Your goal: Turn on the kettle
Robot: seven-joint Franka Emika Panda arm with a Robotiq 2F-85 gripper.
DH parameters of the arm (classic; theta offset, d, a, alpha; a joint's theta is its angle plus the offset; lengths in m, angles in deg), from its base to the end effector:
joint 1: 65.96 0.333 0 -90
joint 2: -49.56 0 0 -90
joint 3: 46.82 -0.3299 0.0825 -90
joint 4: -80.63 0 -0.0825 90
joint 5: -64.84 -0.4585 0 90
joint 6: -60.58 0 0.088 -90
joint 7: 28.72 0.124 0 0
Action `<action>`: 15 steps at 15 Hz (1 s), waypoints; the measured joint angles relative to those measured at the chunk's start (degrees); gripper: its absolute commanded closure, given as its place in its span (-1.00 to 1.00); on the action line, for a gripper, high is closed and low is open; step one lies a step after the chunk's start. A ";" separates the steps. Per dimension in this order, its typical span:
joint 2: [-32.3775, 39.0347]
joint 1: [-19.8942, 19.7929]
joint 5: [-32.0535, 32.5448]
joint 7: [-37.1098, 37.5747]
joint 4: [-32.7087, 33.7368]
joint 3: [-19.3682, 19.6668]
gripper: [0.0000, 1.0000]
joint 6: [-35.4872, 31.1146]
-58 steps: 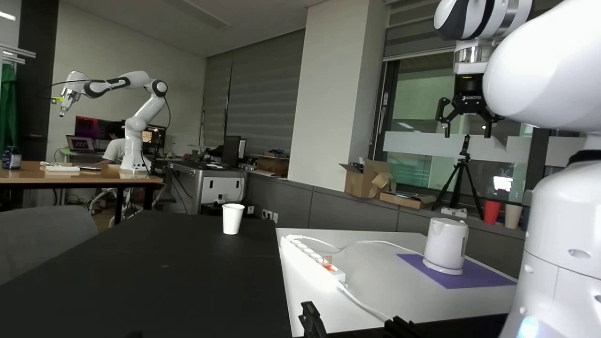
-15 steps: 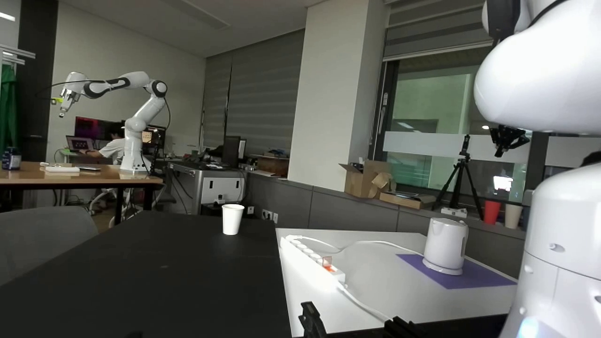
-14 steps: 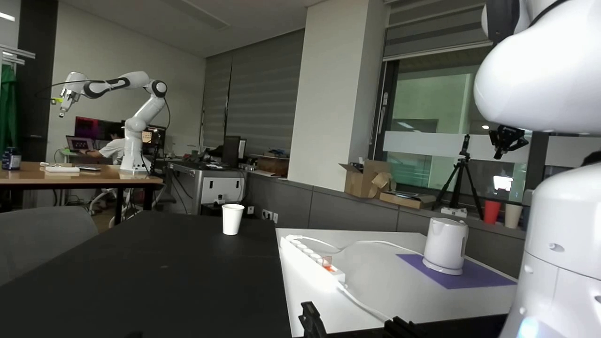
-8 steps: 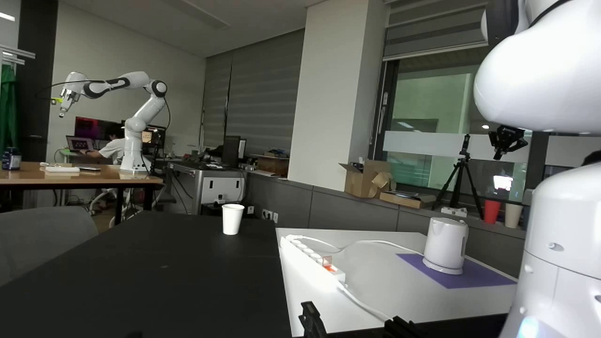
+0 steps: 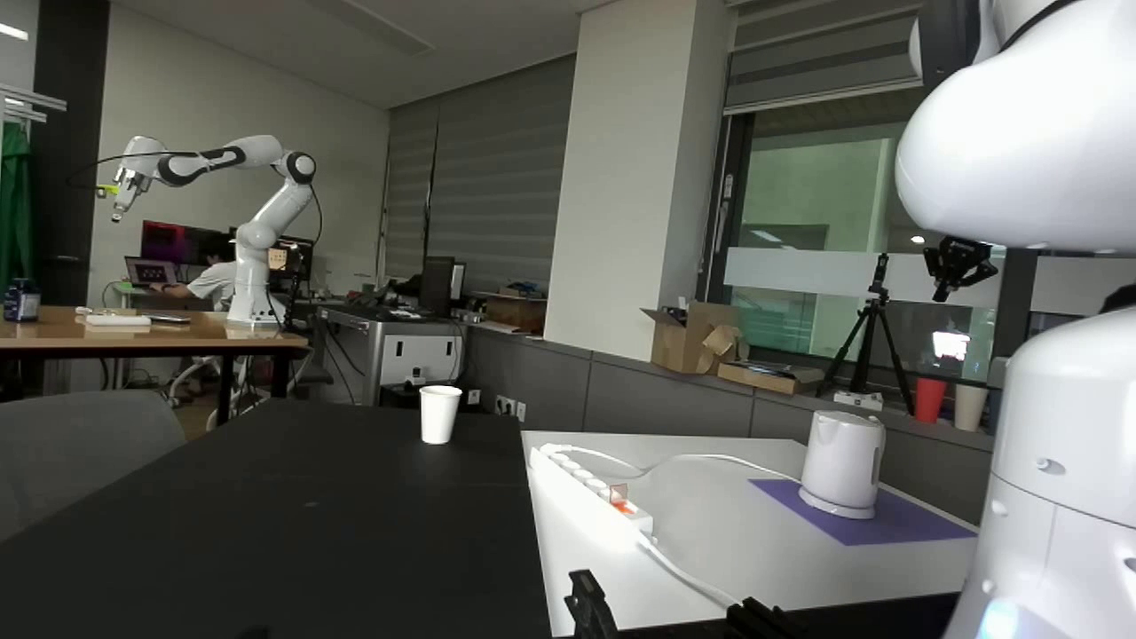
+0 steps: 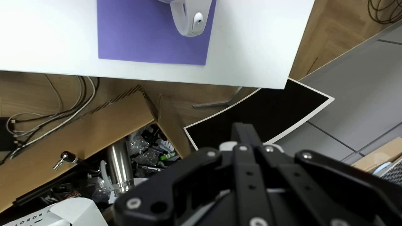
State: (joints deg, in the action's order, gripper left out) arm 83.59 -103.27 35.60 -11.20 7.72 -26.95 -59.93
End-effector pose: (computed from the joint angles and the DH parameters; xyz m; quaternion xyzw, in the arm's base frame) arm 0.5281 -0.6422 0.4290 -0.7428 0.6403 -0.1735 0.0900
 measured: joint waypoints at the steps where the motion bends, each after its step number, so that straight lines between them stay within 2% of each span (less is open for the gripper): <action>1: 0.00 0.00 0.00 0.01 0.00 0.00 0.98 0.00; 10: 0.07 0.04 -0.07 -0.11 -0.06 0.00 1.00 -0.63; 15: 3.23 -2.00 -0.53 0.35 1.49 -3.65 1.00 -4.43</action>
State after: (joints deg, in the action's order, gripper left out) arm 86.82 -105.28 35.07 -10.85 9.20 -30.60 -64.36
